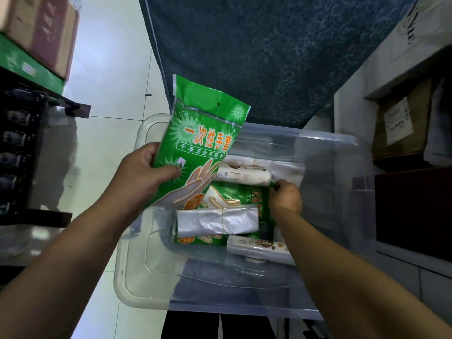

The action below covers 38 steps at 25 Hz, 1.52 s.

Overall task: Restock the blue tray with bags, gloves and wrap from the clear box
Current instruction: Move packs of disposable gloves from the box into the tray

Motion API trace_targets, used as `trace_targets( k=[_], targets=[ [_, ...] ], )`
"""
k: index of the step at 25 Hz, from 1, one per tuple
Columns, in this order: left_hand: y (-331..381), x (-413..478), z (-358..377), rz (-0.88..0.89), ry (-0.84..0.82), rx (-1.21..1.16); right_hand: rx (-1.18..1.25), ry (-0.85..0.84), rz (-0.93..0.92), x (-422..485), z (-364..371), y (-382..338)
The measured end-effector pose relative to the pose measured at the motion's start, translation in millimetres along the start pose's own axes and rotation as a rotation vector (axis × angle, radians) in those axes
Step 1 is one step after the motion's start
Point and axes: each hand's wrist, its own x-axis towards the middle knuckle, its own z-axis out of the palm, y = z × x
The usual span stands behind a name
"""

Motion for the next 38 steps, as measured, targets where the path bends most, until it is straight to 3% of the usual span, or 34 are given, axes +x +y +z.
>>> trace_targets(
  k=[7, 10, 14, 17, 20, 24, 30, 34, 38],
  targets=[
    [21.2, -19.4, 6.7, 0.070, 0.030, -0.061, 0.174, 0.349, -0.459, -50.6, -87.9, 3.5],
    [48.6, -30.8, 20.7, 0.070, 0.060, -0.093, 0.015, 0.494, -0.766, -76.1, -149.7, -6.3],
    [93.0, -45.0, 45.4, 0.111, 0.036, -0.065, -0.141, 0.656, -0.999, -99.1, -226.7, -30.3],
    [123.7, -54.9, 58.3, 0.149, 0.015, -0.071, -0.109, 0.708, -1.148, -115.0, -277.2, -54.8],
    [147.3, -67.4, 67.8, 0.187, -0.052, -0.047, -0.035, 0.641, -1.267, -128.6, -313.7, -80.3],
    [156.6, -84.9, 84.2, 0.112, -0.261, -0.089, 0.075, 0.557, -1.244, -136.9, -328.6, -99.4],
    [130.4, -92.0, 96.5, -0.132, -0.378, -0.414, 0.129, 0.475, -0.946, -124.0, -295.8, -112.2],
    [111.8, -88.0, 83.6, -0.041, -0.352, -0.137, 0.222, 0.339, -0.751, -114.0, -253.3, -126.2],
    [91.9, -70.8, 30.8, 0.055, -0.093, 0.187, 0.381, 0.287, -0.628, -104.5, -200.1, -132.4]
  ],
)
